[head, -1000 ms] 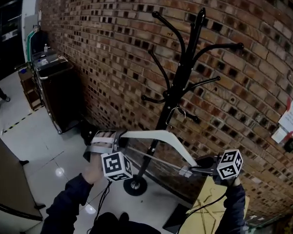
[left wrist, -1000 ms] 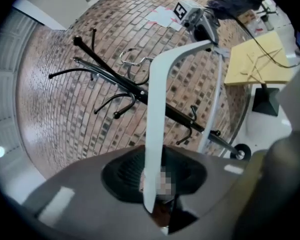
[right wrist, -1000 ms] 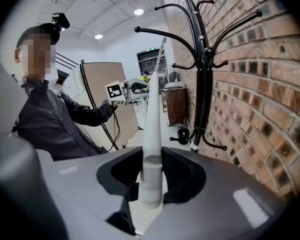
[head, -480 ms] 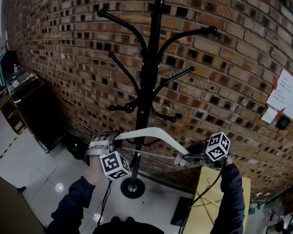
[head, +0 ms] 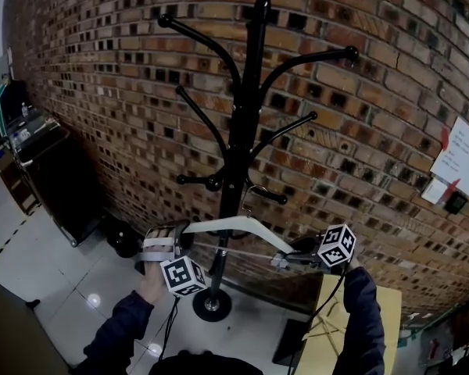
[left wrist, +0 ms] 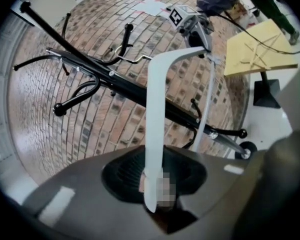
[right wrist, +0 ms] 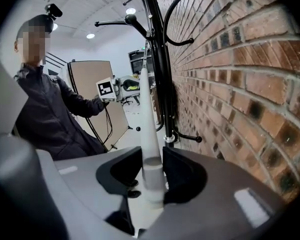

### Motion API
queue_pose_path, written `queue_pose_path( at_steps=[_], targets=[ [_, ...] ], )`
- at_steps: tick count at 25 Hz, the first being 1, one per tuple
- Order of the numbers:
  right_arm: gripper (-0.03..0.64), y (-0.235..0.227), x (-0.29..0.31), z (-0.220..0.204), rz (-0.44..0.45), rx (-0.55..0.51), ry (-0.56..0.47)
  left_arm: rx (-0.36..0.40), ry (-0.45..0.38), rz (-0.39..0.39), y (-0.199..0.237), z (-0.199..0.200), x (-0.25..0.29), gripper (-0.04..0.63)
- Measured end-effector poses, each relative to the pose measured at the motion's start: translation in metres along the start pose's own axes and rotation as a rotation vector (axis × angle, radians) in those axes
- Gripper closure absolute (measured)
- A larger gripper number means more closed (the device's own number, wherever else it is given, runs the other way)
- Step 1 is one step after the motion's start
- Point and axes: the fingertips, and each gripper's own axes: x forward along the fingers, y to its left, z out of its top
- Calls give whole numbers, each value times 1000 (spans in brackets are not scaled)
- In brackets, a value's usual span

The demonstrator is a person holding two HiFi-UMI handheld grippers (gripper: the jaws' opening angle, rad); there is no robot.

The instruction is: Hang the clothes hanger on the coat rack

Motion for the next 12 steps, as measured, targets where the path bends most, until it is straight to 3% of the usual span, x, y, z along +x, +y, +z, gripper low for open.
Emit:
queue_pose_path(
  at_steps=[5,8,12],
  targets=[
    [449,-29,-12,22,-219,-29,-155,0,-39,60,4,1,4,480],
    [443,-39,-35,42,-296,-2,-270,-26,-61,66,5,1,2,468],
    [495,-33,-53,55,-394,-4,-367,-51,-89,50,-1,2,-4,468]
  ],
)
